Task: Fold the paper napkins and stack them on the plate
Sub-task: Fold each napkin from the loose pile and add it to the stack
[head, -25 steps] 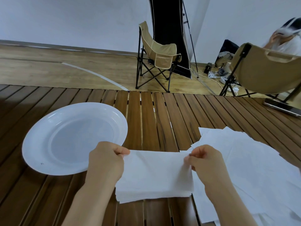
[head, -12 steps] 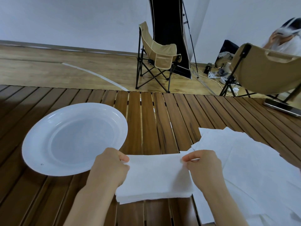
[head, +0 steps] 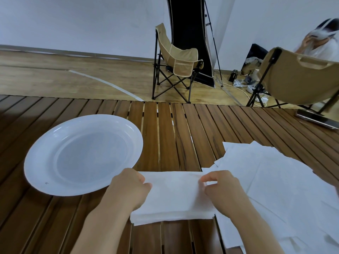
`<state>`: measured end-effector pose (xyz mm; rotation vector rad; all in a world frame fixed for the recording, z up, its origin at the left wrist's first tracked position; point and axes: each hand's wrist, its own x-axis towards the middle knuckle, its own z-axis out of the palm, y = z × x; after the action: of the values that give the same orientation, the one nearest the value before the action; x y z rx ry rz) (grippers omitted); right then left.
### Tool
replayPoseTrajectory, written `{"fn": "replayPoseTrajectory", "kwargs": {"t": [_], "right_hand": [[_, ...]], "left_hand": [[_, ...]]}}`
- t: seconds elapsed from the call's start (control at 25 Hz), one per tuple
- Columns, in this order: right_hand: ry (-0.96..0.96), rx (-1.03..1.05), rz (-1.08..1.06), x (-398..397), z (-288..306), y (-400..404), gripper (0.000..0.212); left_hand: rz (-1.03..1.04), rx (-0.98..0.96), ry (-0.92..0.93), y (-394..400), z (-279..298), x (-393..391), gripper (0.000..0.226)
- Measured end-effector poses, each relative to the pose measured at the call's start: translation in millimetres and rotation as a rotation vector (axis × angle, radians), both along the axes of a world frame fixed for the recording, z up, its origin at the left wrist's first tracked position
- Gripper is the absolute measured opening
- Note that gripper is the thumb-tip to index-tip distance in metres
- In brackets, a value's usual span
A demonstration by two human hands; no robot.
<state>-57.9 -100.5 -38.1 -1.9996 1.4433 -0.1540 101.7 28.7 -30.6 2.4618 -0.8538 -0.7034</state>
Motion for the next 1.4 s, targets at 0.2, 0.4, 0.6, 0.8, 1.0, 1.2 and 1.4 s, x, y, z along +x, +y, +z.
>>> {"fn": "replayPoseTrajectory", "kwargs": {"t": [0.2, 0.4, 0.6, 0.8, 1.0, 1.2, 1.4], "right_hand": [[0.004, -0.025, 0.022, -5.2, -1.4, -2.8, 0.030], [0.344, -0.206, -0.034, -21.8, 8.4, -3.7, 0.032], [0.558, -0.019, -0.024, -24.2, 12.9, 3.8, 0.040], [0.523, -0.045, -0.070, -21.1, 12.5, 2.5, 0.029], [0.235, -0.314, -0.184, -22.3, 22.4, -2.1, 0.033], [-0.310, -0.492, -0.090, -17.3, 35.4, -0.2, 0.032], [-0.875, -0.183, -0.010, -17.5, 62.1, 14.2, 0.039]], "left_hand": [[-0.033, 0.001, -0.057, 2.3, 4.4, -5.0, 0.040], [0.015, -0.114, -0.120, 9.7, 9.1, -15.5, 0.040], [0.039, -0.173, -0.092, 12.9, 11.3, -20.6, 0.035], [0.032, -0.177, -0.081, 12.5, 10.7, -18.3, 0.035], [0.044, -0.181, -0.078, 13.8, 11.0, -15.5, 0.033], [0.041, -0.180, -0.072, 16.0, 13.3, -13.4, 0.034], [0.014, -0.238, -0.023, 16.8, 18.9, -9.5, 0.057]]}}
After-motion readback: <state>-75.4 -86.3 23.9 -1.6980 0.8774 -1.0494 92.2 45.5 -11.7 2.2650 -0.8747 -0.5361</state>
